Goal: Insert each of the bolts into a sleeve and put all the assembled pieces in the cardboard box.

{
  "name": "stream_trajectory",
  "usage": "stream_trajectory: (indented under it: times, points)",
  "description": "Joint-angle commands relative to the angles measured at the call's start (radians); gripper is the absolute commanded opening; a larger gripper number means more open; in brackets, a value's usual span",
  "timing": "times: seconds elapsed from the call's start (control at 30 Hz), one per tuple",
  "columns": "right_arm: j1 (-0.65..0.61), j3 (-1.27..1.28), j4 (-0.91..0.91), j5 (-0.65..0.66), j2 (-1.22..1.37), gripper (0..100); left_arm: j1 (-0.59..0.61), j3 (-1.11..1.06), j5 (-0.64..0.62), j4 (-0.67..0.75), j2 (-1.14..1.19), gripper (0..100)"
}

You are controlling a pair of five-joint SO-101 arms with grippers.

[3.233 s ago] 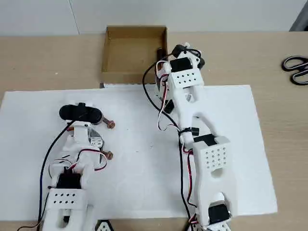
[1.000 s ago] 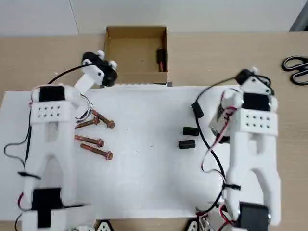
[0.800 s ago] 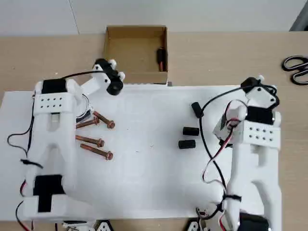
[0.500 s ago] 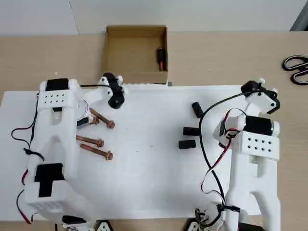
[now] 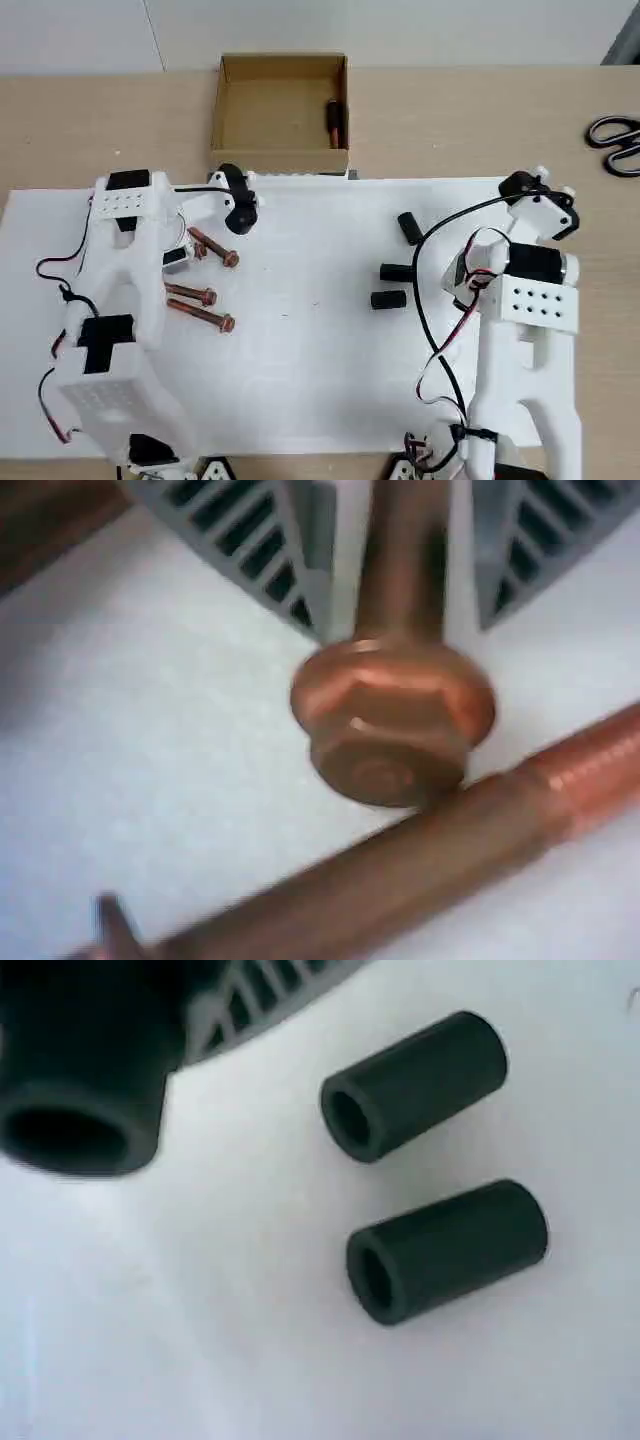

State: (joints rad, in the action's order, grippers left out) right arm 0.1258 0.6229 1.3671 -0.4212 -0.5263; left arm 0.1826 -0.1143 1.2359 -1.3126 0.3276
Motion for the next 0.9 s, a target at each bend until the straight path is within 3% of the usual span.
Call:
stream_trajectory:
  times: [0.0,0.13,0.23,0.4,0.53,0.7,0.87]
  points:
    - [0.007,-0.006,-0.016,0.008,-0.033,0.3,-0.003,0.035,0.012,0.060,0.020,9]
    - [0.005,-0.008,-0.016,0.008,-0.033,0.3,-0.003,0.035,0.012,0.091,0.049,8]
    - [0.005,-0.012,-0.016,0.008,-0.033,0.3,-0.018,0.035,0.009,0.089,0.049,0]
    - [-0.002,-0.020,-0.016,0.008,-0.035,0.3,-0.026,0.035,0.003,0.084,-0.008,0]
    - [-0.062,-0.080,0.028,0.011,-0.061,0.3,-0.034,0.035,-0.035,0.064,-0.112,0]
    - [-0.165,-0.146,0.102,0.020,-0.219,0.2,-0.083,0.035,-0.040,-0.080,-0.302,0]
    - [-0.268,-0.147,0.159,0.089,-0.429,0.2,-0.129,0.035,-0.189,-0.107,-0.519,0]
